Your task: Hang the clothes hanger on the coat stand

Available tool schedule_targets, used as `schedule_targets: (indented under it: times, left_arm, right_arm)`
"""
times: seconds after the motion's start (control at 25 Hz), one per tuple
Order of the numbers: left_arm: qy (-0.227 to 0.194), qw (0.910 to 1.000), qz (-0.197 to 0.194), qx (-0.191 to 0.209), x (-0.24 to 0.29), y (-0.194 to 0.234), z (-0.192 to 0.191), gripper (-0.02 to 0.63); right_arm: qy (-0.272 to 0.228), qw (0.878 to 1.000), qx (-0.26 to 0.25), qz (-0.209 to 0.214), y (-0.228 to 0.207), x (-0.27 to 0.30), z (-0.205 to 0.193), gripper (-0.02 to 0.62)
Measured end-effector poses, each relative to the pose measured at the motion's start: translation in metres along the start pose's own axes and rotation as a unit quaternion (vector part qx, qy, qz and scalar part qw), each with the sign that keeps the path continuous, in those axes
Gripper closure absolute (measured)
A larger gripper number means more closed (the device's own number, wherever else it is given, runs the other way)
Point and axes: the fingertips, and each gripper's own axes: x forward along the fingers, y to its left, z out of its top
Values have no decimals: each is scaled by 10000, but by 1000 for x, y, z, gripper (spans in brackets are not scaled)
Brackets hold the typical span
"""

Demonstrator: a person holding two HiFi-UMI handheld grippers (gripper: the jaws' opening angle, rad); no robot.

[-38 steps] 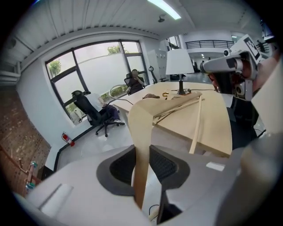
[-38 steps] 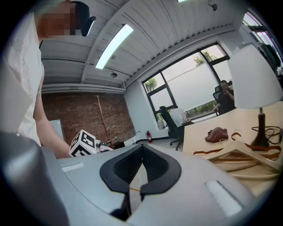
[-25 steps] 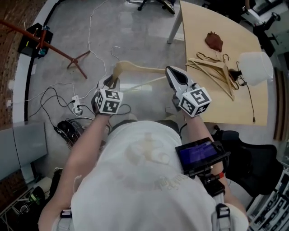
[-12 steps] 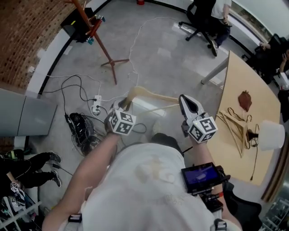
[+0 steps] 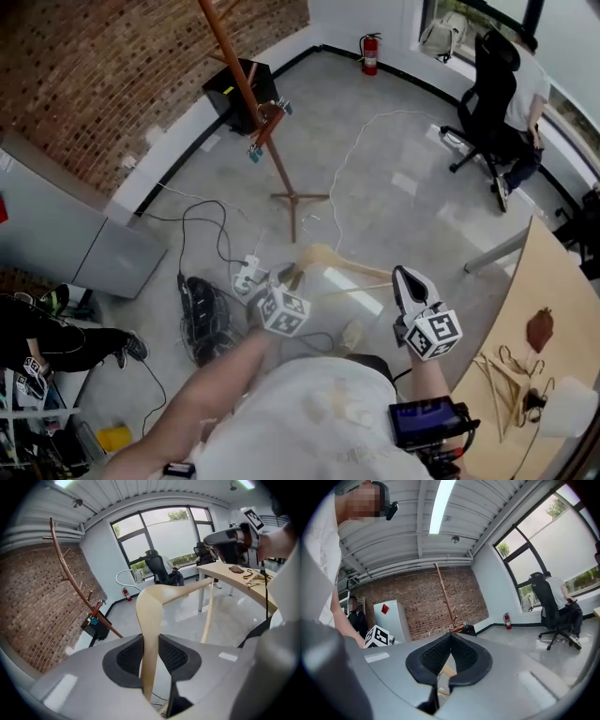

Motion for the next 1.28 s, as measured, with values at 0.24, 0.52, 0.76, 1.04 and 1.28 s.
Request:
schedule_targets:
  times: [0.24,0.52,0.76,1.04,1.28]
  left_arm:
    - [82,9995,316,-49,35,33,36,508]
    - [230,9977,566,-303,57,62,42,508]
    - [274,9961,731,-400,77,99,41,508]
    - [210,9955,779,-503,124,155,49,508]
    - [90,9957,751,-533,153,216,60,508]
  right_arm:
    - [-35,9991,-14,420,-30,49,27,581]
    - [95,9973,69,722,-53,90,31,581]
    - [254,9956,29,897,-59,129,29,581]
    - [441,9944,-169,941,-63,196,31,581]
    - [460,9944,-248,918,-57,271,50,581]
